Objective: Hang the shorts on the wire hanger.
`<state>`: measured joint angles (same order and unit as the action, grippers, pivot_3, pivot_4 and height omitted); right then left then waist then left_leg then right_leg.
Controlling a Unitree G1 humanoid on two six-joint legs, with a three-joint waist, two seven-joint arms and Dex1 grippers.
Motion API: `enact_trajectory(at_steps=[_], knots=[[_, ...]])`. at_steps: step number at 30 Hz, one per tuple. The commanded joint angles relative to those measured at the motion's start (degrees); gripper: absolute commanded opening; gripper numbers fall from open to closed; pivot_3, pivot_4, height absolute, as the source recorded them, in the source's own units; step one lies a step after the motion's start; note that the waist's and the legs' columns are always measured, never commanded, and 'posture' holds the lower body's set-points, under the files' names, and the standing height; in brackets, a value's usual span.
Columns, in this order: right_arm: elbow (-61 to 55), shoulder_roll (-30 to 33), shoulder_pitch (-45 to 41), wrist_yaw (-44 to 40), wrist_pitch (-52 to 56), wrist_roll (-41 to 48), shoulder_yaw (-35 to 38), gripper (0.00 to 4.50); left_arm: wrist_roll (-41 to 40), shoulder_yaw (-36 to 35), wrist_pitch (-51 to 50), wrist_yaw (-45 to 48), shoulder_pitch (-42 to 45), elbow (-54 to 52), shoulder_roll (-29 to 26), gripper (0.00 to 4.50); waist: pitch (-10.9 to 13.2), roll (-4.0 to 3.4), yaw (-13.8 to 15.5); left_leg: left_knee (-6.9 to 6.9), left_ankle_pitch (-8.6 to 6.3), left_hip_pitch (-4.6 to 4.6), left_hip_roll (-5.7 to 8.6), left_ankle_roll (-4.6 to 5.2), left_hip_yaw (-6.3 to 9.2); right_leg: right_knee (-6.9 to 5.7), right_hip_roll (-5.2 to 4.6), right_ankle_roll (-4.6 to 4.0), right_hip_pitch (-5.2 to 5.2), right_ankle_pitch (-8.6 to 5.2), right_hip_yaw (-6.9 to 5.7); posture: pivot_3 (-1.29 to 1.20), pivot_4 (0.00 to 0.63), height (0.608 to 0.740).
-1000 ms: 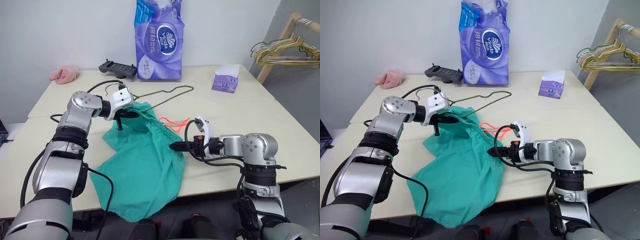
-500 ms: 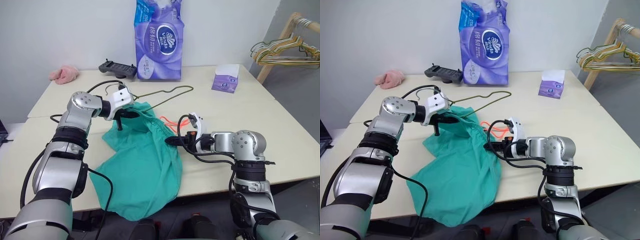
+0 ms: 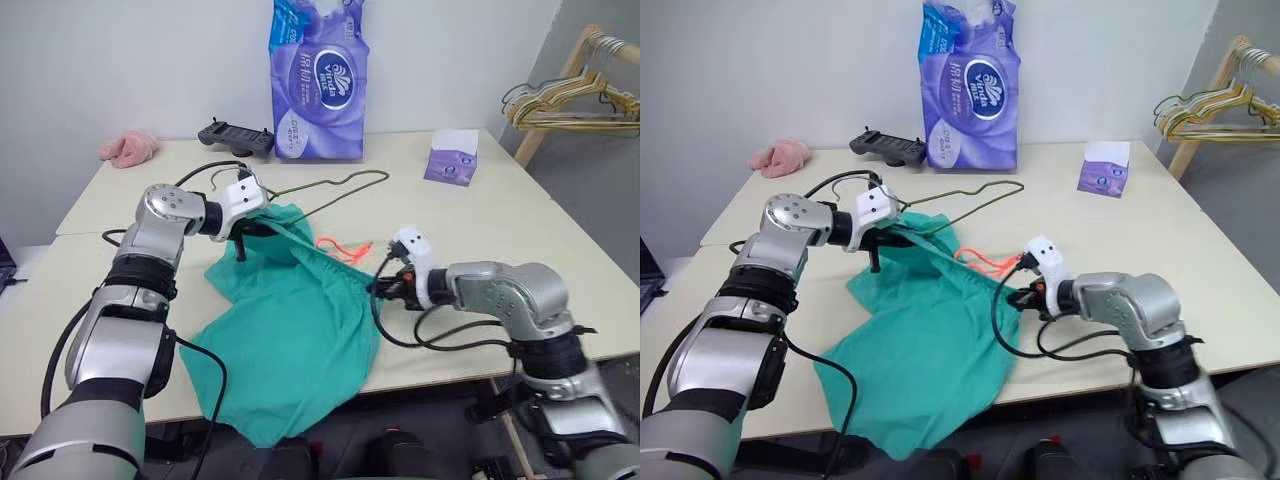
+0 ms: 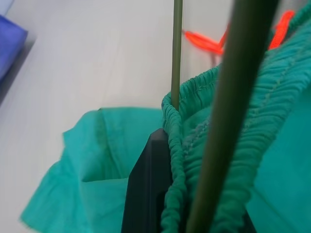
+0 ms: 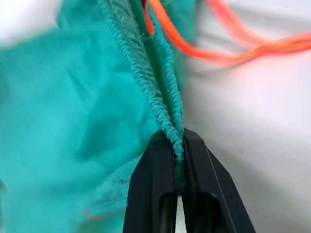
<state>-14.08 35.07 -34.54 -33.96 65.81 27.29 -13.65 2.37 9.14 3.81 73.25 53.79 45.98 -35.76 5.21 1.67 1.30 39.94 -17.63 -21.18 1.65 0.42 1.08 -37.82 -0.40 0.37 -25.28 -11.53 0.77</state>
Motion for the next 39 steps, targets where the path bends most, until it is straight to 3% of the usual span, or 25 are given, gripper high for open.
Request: enact_trajectory(at_steps=[1,5,9,17,27,39], knots=[[3.74,9.85,-2.49,-4.72,-14.24,-9.80,-1.62,0.02,-8.87,-4.49,-12.76,6.39,-4.30,-11.62,-2.72,0.00,0.00,0.01,-0.15,0.00,0.00,0.02,0.00,0.00,-0.05,0.01,0.06,0.01,-0.01,-0.01,0.04,0.08,0.059,0.740],[9.43,12.26,-5.84,-6.44,-22.88,-14.35,-2.11,0.02,-17.08,-4.31,-28.35,13.30,-9.45,-24.26,-5.95,0.00,0.01,0.03,-0.85,-0.01,-0.03,0.01,-0.24,0.05,-0.07,0.09,0.30,-0.01,0.00,-0.02,0.10,0.07,0.048,0.740],[9.91,11.91,-9.22,-8.13,-26.49,-16.13,-2.10,0.02,-15.58,-0.28,-29.33,16.43,-12.45,-27.09,-10.02,0.00,0.01,0.01,-1.45,-0.12,-0.04,0.07,-0.30,0.07,-0.11,0.08,0.33,-0.07,-0.01,-0.02,0.17,0.07,0.043,0.740],[7.08,12.15,-11.23,-10.98,-25.50,-15.91,-2.32,0.02,-8.87,4.90,-19.97,14.42,-13.27,-22.81,-12.13,0.00,0.00,0.02,-0.56,-0.08,-0.05,0.12,-0.22,0.07,-0.15,0.11,0.26,-0.09,0.04,-0.03,0.15,0.06,0.033,0.740],[-0.80,15.00,-10.77,-16.86,-19.08,-13.52,-2.02,0.02,-5.29,6.48,-12.52,12.75,-12.23,-18.34,-11.80,0.00,0.00,0.02,0.02,-0.07,-0.05,0.12,-0.24,0.07,-0.19,0.11,0.23,-0.10,0.04,-0.03,0.16,0.05,0.023,0.740],[-0.60,13.65,-16.63,-18.93,-15.69,-13.89,-3.12,0.02,4.57,11.43,1.71,10.11,-9.13,-12.33,-13.30,0.00,-0.01,0.04,0.03,-0.06,-0.05,0.12,-0.24,0.08,-0.23,0.11,0.23,-0.10,0.03,-0.02,0.17,0.05,0.013,0.740]])
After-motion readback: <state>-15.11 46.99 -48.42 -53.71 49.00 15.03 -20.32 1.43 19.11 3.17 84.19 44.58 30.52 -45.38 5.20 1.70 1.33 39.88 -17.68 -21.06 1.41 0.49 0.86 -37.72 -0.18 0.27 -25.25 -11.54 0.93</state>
